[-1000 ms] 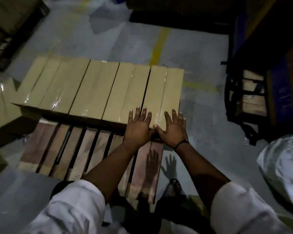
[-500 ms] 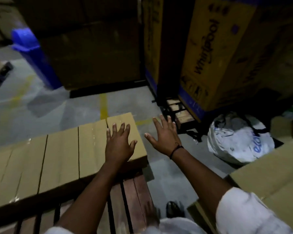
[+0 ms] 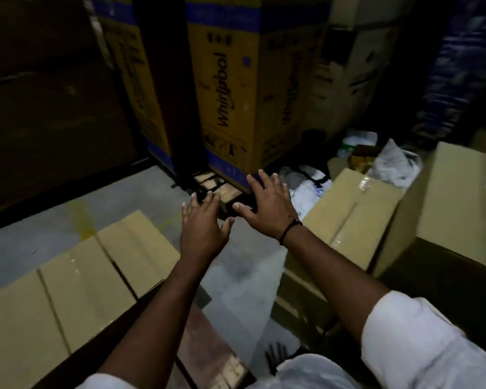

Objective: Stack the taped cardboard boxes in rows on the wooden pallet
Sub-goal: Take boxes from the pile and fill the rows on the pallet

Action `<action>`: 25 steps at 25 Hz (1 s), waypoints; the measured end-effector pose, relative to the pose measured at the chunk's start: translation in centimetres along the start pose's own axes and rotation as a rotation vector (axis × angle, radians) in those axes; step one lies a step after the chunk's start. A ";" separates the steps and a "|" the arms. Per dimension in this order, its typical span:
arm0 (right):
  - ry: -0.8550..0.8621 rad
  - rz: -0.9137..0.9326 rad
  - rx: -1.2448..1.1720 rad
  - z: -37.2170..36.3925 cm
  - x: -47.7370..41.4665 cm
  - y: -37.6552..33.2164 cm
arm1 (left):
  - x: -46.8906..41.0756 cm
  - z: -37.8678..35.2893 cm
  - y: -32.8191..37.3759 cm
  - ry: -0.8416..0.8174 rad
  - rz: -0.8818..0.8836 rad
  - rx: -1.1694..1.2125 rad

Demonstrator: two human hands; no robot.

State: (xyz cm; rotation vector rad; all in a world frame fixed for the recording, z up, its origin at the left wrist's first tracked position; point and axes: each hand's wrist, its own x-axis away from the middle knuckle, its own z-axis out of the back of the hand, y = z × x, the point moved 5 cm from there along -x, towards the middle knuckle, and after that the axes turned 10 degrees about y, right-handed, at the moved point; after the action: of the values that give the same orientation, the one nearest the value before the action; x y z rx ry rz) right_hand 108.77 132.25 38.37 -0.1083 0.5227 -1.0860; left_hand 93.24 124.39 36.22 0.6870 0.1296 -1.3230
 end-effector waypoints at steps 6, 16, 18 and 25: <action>0.168 -0.213 0.113 9.2 3.6 11.0 | -1.2 -4.5 13.6 -0.062 -0.224 0.138; 0.273 -0.546 0.235 21.4 11.6 31.3 | -0.6 -11.4 36.4 -0.188 -0.421 0.368; 0.256 -0.641 0.254 22.5 13.3 35.4 | -0.7 -13.2 39.6 -0.236 -0.429 0.371; 0.097 -0.781 0.293 22.6 17.1 43.0 | -0.8 -19.4 47.9 -0.476 -0.458 0.314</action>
State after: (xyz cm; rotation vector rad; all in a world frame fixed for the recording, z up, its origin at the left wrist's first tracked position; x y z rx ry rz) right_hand 160.27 134.02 37.73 0.0031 0.4049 -1.9275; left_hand 142.69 139.23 39.65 0.6032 -0.3320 -1.9396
